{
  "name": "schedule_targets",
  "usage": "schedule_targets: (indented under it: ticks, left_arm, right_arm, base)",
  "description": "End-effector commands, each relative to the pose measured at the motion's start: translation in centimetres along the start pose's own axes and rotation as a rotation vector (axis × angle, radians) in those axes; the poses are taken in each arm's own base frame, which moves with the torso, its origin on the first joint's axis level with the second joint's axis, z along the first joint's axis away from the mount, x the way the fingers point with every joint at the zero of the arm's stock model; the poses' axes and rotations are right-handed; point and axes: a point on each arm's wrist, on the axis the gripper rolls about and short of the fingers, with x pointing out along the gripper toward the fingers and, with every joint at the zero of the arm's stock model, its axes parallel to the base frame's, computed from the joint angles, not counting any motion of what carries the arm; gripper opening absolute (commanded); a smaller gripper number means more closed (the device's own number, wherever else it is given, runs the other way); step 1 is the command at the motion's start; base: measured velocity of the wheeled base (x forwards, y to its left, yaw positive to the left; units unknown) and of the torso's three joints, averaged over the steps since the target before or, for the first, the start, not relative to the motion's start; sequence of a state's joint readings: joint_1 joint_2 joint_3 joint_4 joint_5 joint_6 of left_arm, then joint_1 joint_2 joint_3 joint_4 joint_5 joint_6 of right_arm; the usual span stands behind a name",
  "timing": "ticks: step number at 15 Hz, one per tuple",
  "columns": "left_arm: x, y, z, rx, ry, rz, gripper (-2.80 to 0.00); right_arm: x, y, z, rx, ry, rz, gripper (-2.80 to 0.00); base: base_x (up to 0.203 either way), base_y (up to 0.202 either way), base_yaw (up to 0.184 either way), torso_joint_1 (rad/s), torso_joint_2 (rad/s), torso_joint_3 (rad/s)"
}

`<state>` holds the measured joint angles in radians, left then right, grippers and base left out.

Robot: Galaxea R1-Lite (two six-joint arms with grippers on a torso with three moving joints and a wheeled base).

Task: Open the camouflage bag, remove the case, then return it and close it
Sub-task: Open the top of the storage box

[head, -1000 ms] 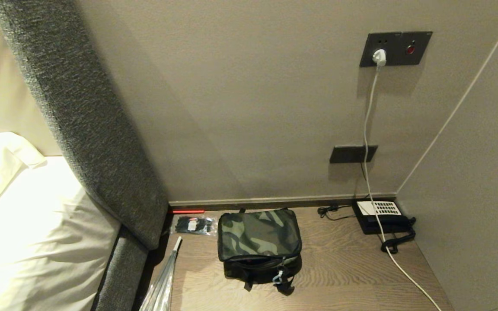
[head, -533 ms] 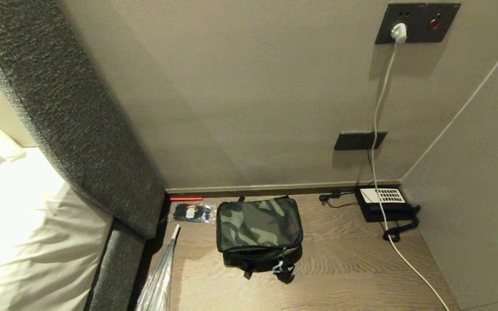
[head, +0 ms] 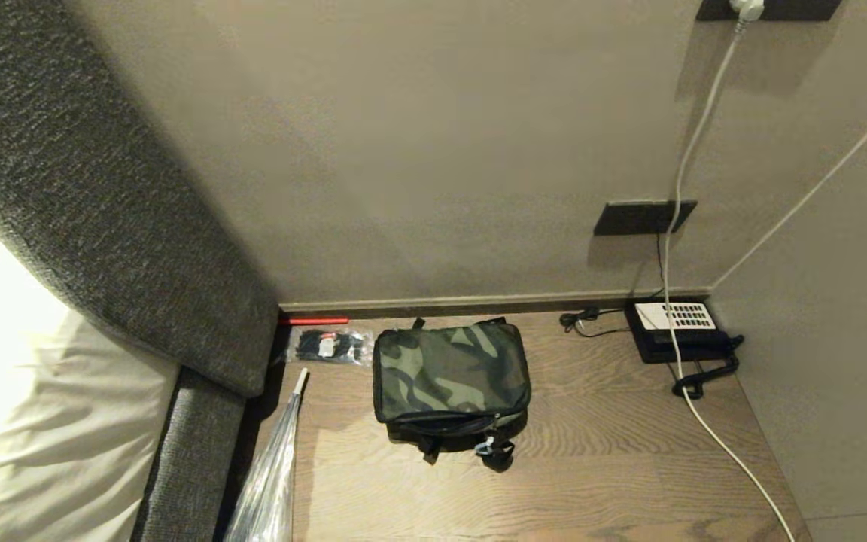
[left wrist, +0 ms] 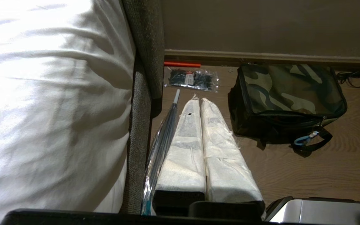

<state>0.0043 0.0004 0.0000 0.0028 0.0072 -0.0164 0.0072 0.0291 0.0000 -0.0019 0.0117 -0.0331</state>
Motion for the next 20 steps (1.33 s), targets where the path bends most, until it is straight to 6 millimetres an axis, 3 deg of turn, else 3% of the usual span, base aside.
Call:
schedule_targets:
  ticks: [1,20]
  left_arm:
    - [0.01,0.0,-0.09,0.0,0.001,0.001,-2.8]
    - [0.01,0.0,-0.09,0.001,0.002,0.001,-2.8]
  right_arm:
    - [0.0,0.0,0.0,-0.001,0.0,0.001,-2.8]
    - [0.0,0.0,0.0,-0.001,0.0,0.001,-2.8]
  base:
    - [0.0,0.0,0.0,0.002,0.0,-0.195]
    - [0.0,0.0,0.0,0.003,0.0,-0.2]
